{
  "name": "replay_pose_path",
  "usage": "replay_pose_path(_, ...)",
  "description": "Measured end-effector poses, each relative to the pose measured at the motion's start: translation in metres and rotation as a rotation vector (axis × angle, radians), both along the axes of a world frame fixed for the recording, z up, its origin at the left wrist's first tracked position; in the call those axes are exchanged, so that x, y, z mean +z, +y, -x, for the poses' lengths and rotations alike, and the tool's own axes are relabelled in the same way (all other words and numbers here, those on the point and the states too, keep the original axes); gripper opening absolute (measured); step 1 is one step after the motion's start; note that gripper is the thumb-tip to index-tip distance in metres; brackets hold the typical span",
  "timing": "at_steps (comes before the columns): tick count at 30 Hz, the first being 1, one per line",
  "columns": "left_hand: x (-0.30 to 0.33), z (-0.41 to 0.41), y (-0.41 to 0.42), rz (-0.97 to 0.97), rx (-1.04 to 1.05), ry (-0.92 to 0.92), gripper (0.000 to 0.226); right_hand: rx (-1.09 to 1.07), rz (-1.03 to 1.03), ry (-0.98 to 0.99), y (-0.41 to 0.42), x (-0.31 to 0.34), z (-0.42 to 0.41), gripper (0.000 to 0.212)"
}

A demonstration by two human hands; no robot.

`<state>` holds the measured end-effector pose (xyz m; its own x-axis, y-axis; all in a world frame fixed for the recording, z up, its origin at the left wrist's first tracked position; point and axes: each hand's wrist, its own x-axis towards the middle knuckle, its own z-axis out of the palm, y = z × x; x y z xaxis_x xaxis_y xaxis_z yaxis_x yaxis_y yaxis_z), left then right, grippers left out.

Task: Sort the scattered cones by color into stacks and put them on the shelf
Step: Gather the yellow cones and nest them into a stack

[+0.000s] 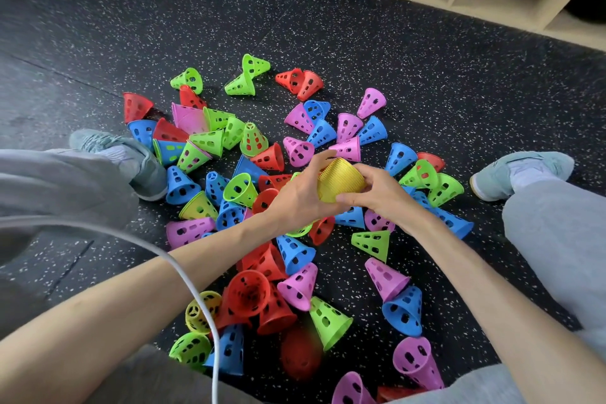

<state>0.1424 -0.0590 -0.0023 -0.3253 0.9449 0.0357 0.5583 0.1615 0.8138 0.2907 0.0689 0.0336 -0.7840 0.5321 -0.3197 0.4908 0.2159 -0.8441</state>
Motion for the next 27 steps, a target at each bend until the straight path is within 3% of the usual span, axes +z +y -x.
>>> replay_pose_path(4,0.002,0.01,-0.006,-0.04,0.094,-0.036,0.099,0.009,-0.111,-0.041,-0.006,0.005,0.024,0.074)
replay_pose_path(8,-0.002,0.022,-0.012,-0.102,0.19,-0.092,0.094,0.019,-0.211,0.003,-0.012,0.012,0.05,0.05)
replay_pose_path(17,0.007,0.087,-0.031,-0.072,0.303,-0.05,0.087,-0.094,-0.235,0.125,-0.025,0.013,0.122,0.048)
replay_pose_path(22,0.012,0.144,-0.074,0.124,0.297,0.108,0.058,-0.166,-0.177,0.169,-0.03,0.001,0.151,0.062)
replay_pose_path(27,0.0,0.184,-0.132,0.318,0.402,0.301,0.018,-0.183,-0.183,0.168,-0.034,-0.011,0.165,0.052)
